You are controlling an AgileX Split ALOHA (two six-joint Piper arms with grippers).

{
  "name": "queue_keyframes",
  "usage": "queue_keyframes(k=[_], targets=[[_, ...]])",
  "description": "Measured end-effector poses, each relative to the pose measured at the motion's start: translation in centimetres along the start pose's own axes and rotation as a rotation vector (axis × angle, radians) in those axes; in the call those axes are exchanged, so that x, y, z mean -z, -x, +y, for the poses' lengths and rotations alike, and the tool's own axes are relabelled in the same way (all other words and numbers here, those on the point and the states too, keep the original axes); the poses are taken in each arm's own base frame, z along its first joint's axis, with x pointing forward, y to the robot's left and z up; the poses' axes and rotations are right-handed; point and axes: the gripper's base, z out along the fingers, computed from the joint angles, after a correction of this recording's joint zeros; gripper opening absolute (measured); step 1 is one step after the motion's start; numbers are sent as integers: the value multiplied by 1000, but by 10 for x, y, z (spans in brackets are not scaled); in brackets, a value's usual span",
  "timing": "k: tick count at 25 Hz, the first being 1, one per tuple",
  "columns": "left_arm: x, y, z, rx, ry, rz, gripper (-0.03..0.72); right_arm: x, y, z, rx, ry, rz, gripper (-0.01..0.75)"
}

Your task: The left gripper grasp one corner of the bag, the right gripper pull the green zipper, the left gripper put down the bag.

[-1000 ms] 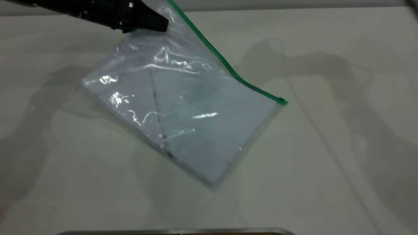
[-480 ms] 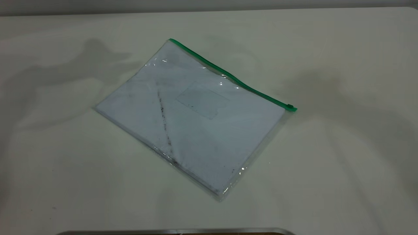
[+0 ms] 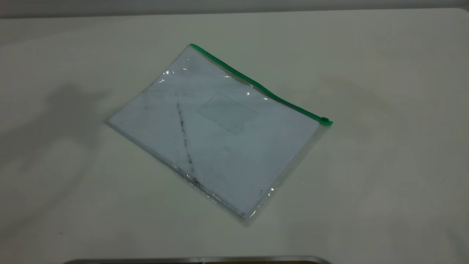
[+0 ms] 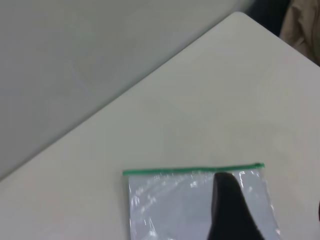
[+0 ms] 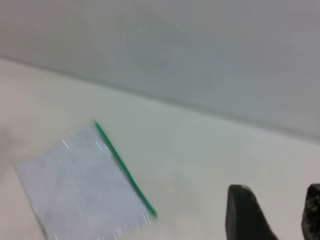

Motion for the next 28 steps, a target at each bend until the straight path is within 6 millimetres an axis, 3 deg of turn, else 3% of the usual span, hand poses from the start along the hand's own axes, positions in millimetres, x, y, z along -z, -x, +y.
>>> queue_keyframes(k=[6,9,12,19,24,28], targets=[[58,-3,-42,103,180,-1,479,5,-100,1,-22,-93,8,322],[78,-21,-60,154,275,26,479,10,-145,2,-35,-132,-32,322],[91,-48,-81,176,327,59,479,-1,-179,1,-37,-157,21,322],[93,-144,-128,220,364,165,479,-43,-223,3,-54,-122,210,322],[84,-220,-155,280,407,216,478,-49,-224,5,-66,-99,196,322],[78,-265,-166,299,469,227,478,-49,-224,5,-66,-99,194,322]])
